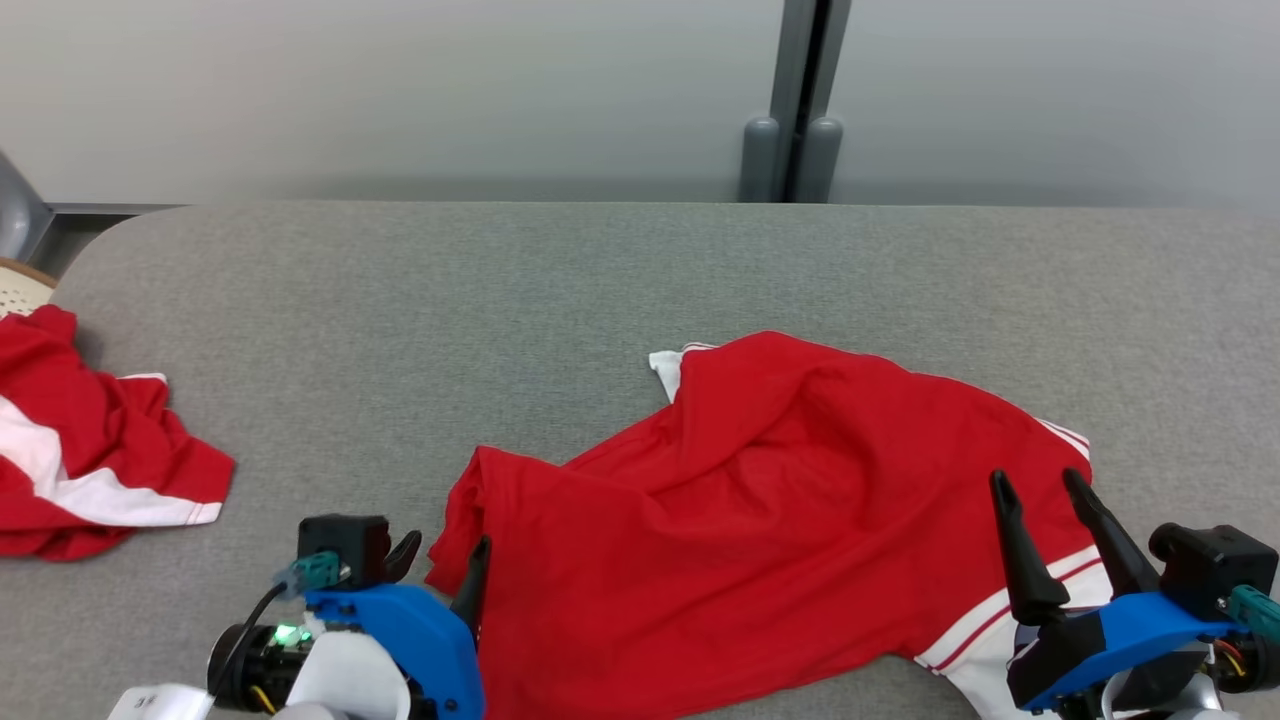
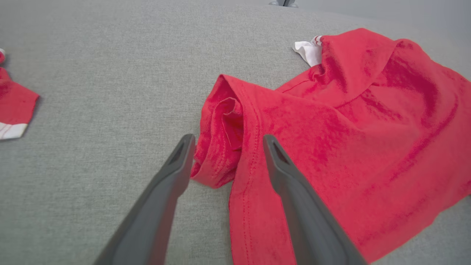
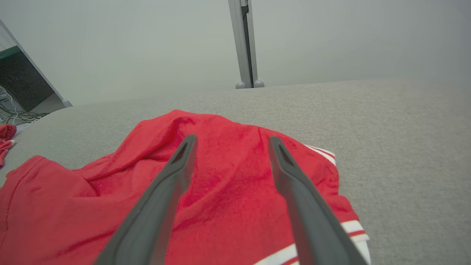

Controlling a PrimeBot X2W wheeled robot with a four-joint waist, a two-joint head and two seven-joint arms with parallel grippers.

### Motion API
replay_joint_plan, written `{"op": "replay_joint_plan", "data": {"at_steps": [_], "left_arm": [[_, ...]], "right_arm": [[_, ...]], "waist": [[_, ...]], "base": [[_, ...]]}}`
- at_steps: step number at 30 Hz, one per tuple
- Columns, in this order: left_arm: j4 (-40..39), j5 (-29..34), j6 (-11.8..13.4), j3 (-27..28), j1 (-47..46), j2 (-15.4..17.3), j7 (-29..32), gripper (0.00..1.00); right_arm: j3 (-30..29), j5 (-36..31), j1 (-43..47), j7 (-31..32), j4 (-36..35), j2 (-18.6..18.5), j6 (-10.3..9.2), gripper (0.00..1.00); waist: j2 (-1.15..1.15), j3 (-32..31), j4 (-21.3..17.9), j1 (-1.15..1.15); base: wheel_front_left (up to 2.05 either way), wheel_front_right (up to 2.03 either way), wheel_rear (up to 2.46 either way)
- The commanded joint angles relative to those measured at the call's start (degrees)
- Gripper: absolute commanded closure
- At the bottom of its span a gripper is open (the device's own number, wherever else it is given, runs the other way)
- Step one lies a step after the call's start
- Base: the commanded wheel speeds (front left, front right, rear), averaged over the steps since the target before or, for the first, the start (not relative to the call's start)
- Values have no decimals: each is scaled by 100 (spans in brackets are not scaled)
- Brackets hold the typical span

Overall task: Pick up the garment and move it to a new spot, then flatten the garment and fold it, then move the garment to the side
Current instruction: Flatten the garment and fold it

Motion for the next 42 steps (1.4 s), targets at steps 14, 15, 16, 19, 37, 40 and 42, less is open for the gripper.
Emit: {"op": "replay_joint_plan", "data": {"at_steps": [14, 15, 16, 19, 37, 40, 42], "left_arm": [[1695, -75, -259, -131, -827, -199, 146, 0], [1776, -94, -293, -158, -855, -230, 163, 0], [1870, -135, -348, -190, -869, -253, 221, 0], [2014, -166, -551, -252, -975, -319, 113, 100], [3675, 265, -768, 77, -2612, -128, -1744, 100], [3930, 302, -788, 106, -2819, -77, -1956, 100], [4101, 323, -799, 120, -2914, -52, -2093, 75]], "right_arm": [[58, 86, -165, -81, -9, -6, 3, 0], [56, 91, -174, -91, -8, -6, 3, 0], [59, 91, -182, -96, -7, -6, 3, 0], [73, 105, -222, -109, -15, -6, 3, 0], [211, 59, -413, -169, 47, -6, 3, 0], [207, 50, -422, -187, 71, -6, 3, 0], [227, 49, -436, -196, 91, -5, 3, 0]], "waist": [[0, 259, -392, 0], [0, 275, -405, 0], [0, 297, -423, 0], [0, 372, -465, 0], [0, 565, -769, 0], [0, 576, -828, 0], [0, 576, -868, 0]], "base": [[0, 0, 0], [0, 0, 0], [0, 0, 0], [0, 0, 0], [0, 0, 0], [0, 0, 0], [0, 0, 0]]}}
